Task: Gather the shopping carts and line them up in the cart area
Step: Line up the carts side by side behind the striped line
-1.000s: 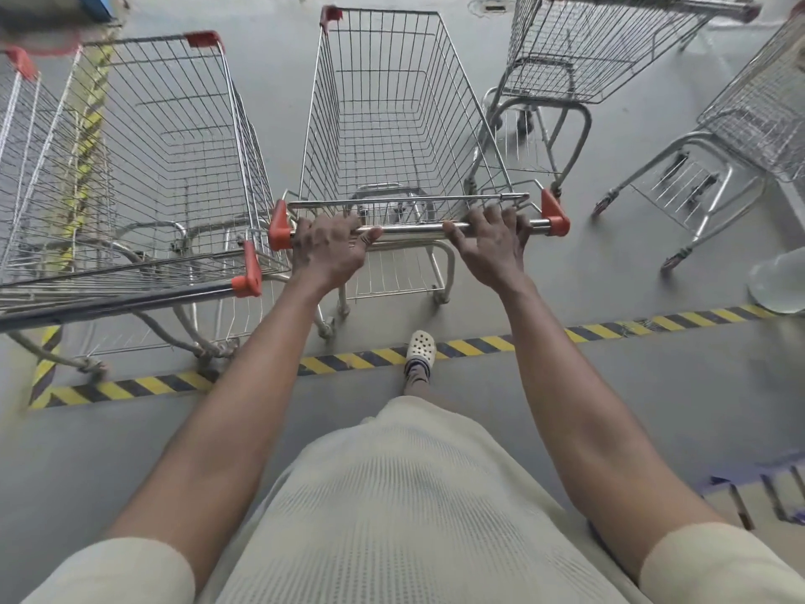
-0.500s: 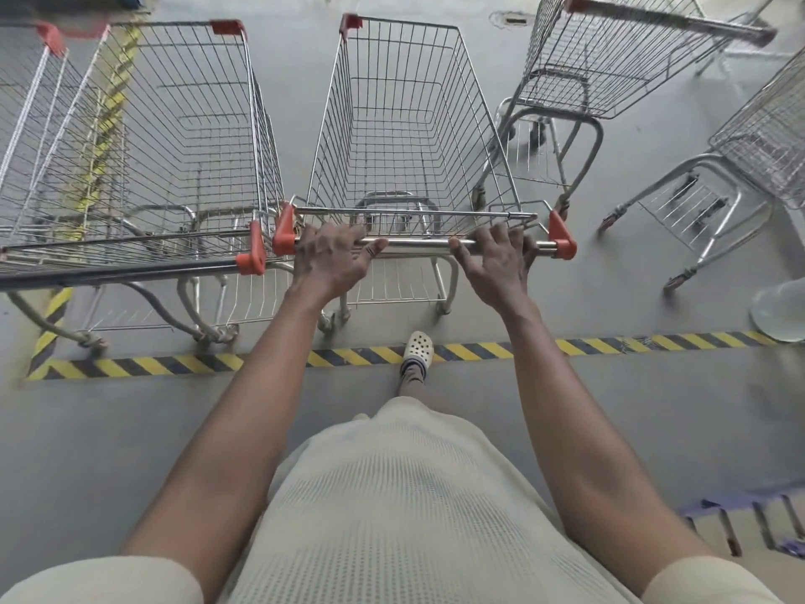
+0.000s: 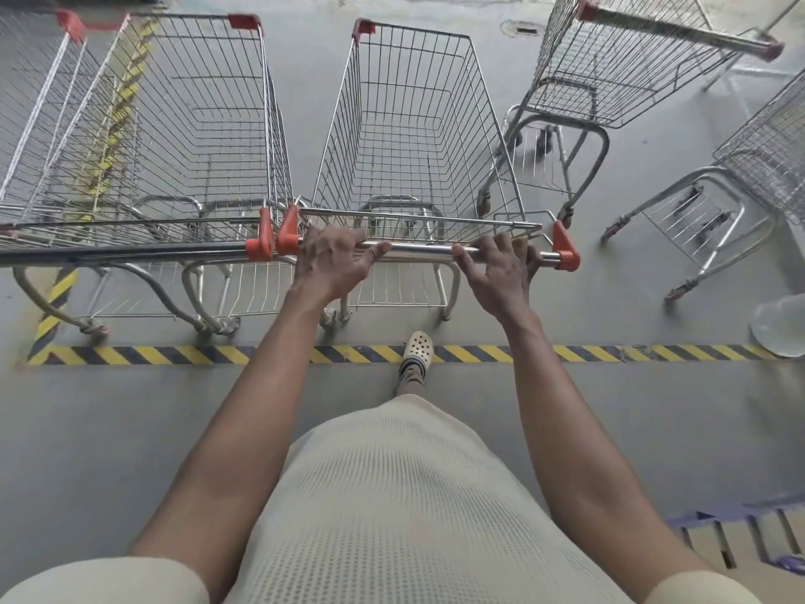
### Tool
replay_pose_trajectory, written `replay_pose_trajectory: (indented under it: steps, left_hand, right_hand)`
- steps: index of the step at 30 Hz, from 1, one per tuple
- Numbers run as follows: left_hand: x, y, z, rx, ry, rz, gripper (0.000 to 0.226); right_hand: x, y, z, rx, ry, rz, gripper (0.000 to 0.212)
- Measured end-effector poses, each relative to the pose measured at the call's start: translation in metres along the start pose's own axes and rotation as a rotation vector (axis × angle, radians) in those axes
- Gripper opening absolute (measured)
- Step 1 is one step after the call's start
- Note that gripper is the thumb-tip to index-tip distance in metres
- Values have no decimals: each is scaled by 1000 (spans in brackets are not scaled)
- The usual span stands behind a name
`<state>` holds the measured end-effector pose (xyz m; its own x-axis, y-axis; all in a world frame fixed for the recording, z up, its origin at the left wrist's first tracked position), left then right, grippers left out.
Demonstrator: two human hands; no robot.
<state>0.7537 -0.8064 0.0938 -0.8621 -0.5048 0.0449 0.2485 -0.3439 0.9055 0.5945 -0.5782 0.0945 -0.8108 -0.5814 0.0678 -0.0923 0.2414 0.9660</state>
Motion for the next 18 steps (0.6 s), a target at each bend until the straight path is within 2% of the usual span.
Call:
replay_pose_trajectory:
  steps: [8,18]
  left_hand:
    - [-7,-3,-3,-19,-3,-17,72]
    - [-10,-3,-4,-3,30,-22,77]
  right_hand:
    - [-8,1,0,7,-7,2,43]
    - [-5,1,1,8,11,3,46]
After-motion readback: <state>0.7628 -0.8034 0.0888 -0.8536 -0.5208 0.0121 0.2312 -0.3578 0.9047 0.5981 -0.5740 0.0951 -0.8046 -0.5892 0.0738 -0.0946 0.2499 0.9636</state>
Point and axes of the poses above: each hand's wrist, its own x-axis towards the middle knuckle, its own y-axis out of the back of the hand, z = x × y, the point moved 8 cm from there along x, towards the middle knuckle, and after that the axes turned 7 degrees about -x, right-handed, at the moved point
